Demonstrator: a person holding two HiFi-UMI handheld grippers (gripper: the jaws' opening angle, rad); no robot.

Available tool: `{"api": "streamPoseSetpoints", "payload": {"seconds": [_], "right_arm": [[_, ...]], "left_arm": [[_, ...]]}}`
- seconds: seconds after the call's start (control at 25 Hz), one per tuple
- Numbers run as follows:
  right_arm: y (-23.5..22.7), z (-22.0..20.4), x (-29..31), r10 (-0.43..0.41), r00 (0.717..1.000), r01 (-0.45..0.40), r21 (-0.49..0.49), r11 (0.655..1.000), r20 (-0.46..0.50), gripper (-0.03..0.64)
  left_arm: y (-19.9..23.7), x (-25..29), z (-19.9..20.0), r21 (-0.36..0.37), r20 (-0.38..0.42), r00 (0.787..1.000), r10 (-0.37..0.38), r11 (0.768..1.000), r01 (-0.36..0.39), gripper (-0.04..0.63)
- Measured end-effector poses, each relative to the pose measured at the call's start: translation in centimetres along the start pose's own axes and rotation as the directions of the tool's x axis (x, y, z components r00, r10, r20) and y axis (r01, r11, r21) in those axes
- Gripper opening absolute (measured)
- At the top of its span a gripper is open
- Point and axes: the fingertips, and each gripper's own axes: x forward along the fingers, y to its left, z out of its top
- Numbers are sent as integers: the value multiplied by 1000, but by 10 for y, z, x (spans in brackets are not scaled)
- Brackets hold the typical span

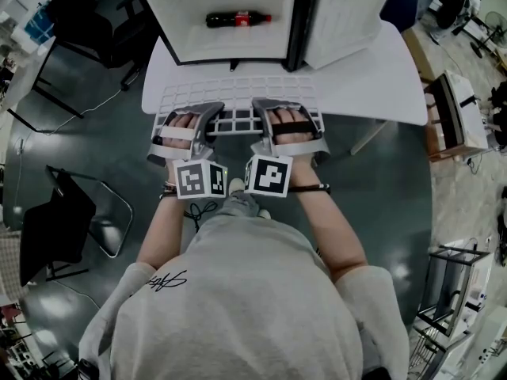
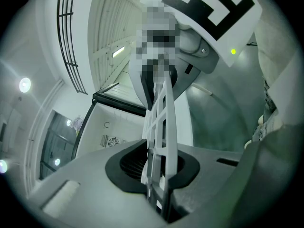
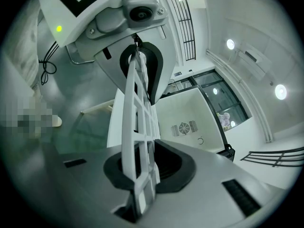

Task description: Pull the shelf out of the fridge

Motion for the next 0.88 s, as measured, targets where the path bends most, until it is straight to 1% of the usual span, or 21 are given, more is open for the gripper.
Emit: {"api": "streamPoseSetpoints", "payload": {"seconds": [0.88], "right_arm": [[-1, 2, -3, -3, 1000, 3, 2, 1000, -8, 43]], "left_arm": [[-1, -2, 1, -7, 13, 1000, -3, 1000, 3, 49]]}}
